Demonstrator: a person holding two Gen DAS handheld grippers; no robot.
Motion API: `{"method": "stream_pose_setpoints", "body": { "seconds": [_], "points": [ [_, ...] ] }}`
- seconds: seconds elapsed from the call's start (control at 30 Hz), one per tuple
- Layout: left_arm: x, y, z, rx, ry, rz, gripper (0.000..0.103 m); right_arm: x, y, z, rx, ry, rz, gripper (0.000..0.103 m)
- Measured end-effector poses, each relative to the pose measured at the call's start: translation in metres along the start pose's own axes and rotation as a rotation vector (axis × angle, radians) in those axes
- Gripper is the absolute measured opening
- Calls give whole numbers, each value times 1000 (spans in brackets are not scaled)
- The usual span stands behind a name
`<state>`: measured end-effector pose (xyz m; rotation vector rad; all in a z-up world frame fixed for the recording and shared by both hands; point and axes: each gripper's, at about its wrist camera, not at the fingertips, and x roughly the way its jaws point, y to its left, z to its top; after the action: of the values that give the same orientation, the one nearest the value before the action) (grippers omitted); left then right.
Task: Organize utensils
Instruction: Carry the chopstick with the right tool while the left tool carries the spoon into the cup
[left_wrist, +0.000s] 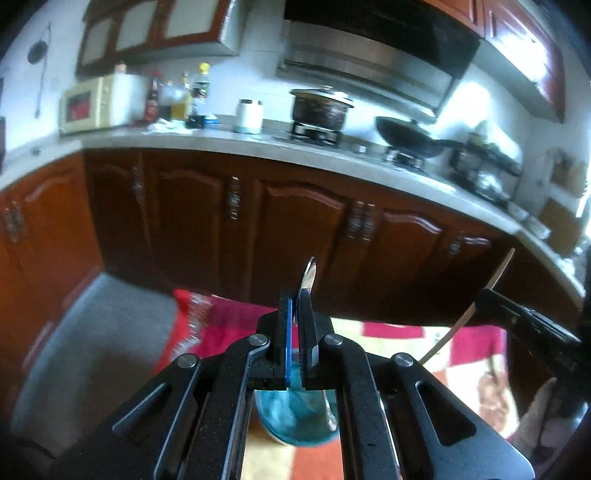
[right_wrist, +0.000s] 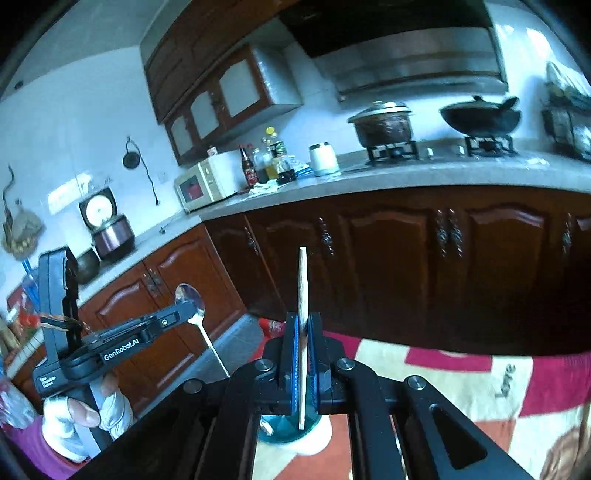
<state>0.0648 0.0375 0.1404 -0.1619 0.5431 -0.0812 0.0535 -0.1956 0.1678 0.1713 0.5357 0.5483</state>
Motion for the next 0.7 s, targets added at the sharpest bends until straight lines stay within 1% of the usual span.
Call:
{"method": "stream_pose_setpoints", "body": {
  "seconds": [0.07,0.13,0.27,0.4,0.53,0.7],
  "points": [
    [10,7,-2,1,-10,34,1,20,7,0,-13,17,0,4],
    [19,12,-6,14,-18,66,1,44,14,-5,-38,38,-21,4],
    [39,15,-21,48,-6,112,1,85,7,-21,-19,100,-27,4],
    [59,19,-38,45,51,120,1,124,-6,-42,13,187,-23,4],
    [75,23,-52,35,107,122,1,151,-18,-59,41,255,-22,4],
    [82,22,-60,22,151,112,2,158,-28,-73,67,274,-13,4]
  ]
}}
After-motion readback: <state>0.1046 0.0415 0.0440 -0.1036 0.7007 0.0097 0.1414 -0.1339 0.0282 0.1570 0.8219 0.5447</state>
